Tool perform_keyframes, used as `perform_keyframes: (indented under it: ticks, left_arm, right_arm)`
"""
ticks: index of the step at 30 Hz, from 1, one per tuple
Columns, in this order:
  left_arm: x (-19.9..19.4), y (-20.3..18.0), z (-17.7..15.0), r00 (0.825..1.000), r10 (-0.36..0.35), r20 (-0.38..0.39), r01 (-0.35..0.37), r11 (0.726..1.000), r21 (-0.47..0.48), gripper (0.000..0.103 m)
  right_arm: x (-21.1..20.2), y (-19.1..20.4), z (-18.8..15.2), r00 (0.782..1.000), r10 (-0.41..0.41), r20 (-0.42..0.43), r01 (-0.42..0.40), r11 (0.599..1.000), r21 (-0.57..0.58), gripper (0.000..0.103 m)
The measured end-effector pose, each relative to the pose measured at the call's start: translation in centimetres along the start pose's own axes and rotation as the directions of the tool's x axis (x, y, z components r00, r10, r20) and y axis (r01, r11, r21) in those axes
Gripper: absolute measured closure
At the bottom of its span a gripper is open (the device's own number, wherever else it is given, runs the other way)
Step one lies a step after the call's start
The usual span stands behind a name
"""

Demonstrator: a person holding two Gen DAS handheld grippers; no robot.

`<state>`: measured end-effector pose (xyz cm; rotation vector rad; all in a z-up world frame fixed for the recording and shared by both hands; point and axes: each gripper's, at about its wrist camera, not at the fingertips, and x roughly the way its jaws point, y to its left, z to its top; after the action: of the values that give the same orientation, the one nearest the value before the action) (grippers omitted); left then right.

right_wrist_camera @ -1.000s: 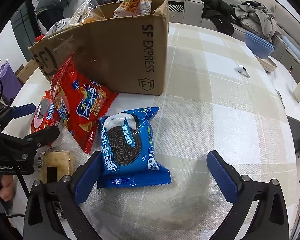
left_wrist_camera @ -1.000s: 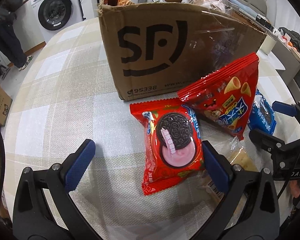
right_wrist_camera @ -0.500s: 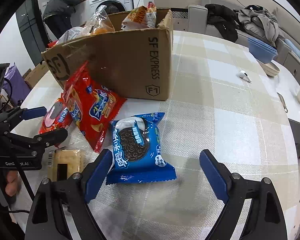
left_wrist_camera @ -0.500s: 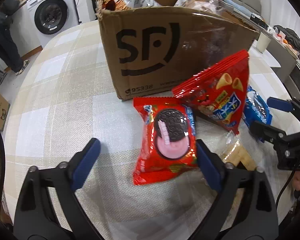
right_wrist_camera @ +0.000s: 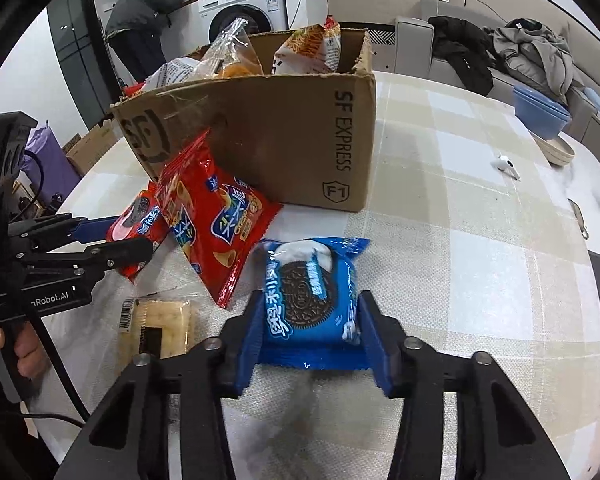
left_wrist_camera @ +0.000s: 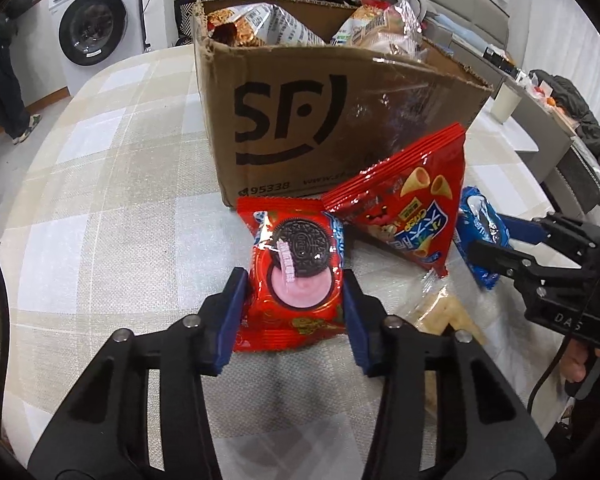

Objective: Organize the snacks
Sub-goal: 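Lift both Oreo packs and carry them over the open box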

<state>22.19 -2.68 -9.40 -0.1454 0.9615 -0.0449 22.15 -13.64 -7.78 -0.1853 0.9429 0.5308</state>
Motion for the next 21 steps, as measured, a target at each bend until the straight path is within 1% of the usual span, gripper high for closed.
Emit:
perform_keyframes:
  ticks: [5,10,15,21]
  left_arm:
    - [-1.1,0.8,-0.2,1.0,-0.003,0.023,0.003,1.0,-0.001,0.062]
    - [-2.8,1.3,-0.5,0.998,-0.005,0.057,0.006,1.0,-0.007,0.062]
    - [-5.2,1.9,-0.6,0.995,-0.018,0.097,0.02,1.0,-0.021,0.062]
    - [-8.3,2.6,-0.5,0.989,-0.028,0.148,0.033,0.999,-0.029,0.062]
  right_arm:
    - [-0.6,0.0,-0.2,1.0,0.006,0.013,-0.006,1.0,0.016,0.058]
    - [-1.0,-1.0,0.5,0.999,0.014,0.049,-0.016,0.999,0.029,0.058]
    - [-2.5,-1.2,0.6,0.994,0.015,0.105,-0.02,0.999,0.044,0.058]
    - [-4.3,-1.4,0.9,0.983,0.028,0.181,-0.039,0.998,0.056,0.058]
